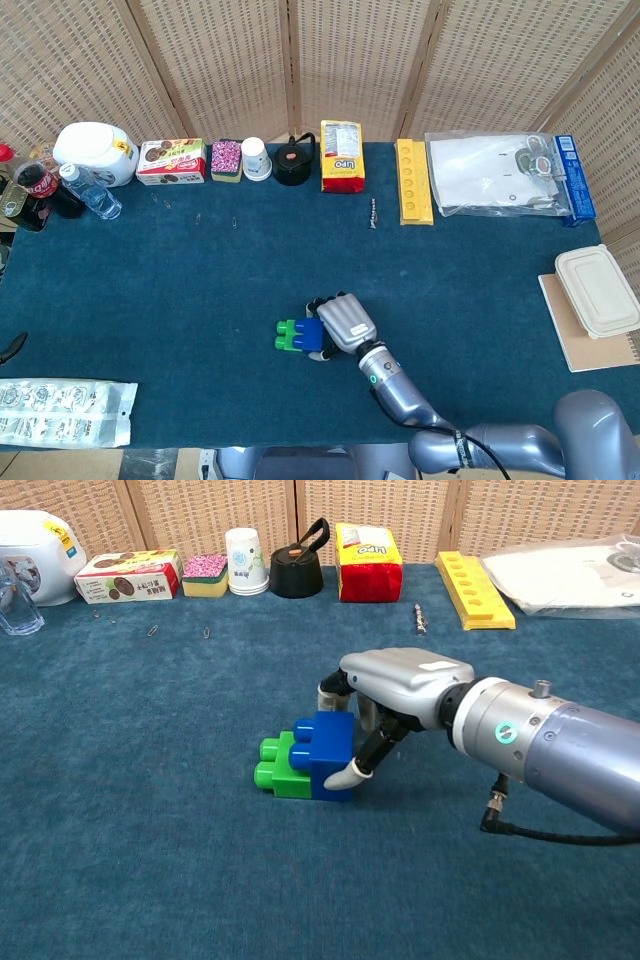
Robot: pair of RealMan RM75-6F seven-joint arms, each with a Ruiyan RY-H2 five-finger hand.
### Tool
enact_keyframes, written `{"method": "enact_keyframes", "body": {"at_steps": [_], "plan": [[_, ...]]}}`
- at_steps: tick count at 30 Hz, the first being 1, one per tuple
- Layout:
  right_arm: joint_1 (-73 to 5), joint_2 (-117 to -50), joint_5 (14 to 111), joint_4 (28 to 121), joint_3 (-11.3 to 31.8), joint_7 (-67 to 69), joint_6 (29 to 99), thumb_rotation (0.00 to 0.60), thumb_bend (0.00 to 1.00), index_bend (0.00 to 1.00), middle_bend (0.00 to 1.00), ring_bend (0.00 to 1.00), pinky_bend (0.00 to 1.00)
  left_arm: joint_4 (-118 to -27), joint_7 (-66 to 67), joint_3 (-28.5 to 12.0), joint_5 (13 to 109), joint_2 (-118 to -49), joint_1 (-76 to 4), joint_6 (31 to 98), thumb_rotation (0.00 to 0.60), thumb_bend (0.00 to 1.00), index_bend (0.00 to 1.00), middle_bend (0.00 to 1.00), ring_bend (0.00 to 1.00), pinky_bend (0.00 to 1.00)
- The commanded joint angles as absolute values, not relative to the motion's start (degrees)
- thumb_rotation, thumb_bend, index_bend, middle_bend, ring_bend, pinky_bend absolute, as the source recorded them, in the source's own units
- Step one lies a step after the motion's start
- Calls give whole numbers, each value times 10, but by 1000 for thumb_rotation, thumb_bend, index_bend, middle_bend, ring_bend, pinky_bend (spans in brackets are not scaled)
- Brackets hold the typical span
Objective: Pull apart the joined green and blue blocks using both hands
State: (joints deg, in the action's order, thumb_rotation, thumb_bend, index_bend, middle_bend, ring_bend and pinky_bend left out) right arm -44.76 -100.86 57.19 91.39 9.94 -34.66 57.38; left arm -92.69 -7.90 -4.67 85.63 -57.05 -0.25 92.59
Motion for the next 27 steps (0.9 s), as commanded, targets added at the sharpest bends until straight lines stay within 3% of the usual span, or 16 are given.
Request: {"method": "enact_keyframes", "body": {"at_steps": [1, 13, 27], "plan": [[-454, -1016, 567, 906, 105, -344, 569, 441, 163, 490, 461, 525, 429, -926, -79, -46, 856, -570, -2, 927, 355, 229, 245, 124, 85, 160], [-447, -988, 564, 926, 126, -275, 561, 446, 177, 561, 536, 601, 507, -935, -70, -40, 880, -566, -5, 929, 355, 230, 245, 124, 85, 160], [-393, -846, 575, 1057, 151, -54, 500, 445, 177, 562, 537, 606, 512, -1021, 9, -19, 990, -551, -74, 855, 362, 230, 245, 127, 85, 165]]}}
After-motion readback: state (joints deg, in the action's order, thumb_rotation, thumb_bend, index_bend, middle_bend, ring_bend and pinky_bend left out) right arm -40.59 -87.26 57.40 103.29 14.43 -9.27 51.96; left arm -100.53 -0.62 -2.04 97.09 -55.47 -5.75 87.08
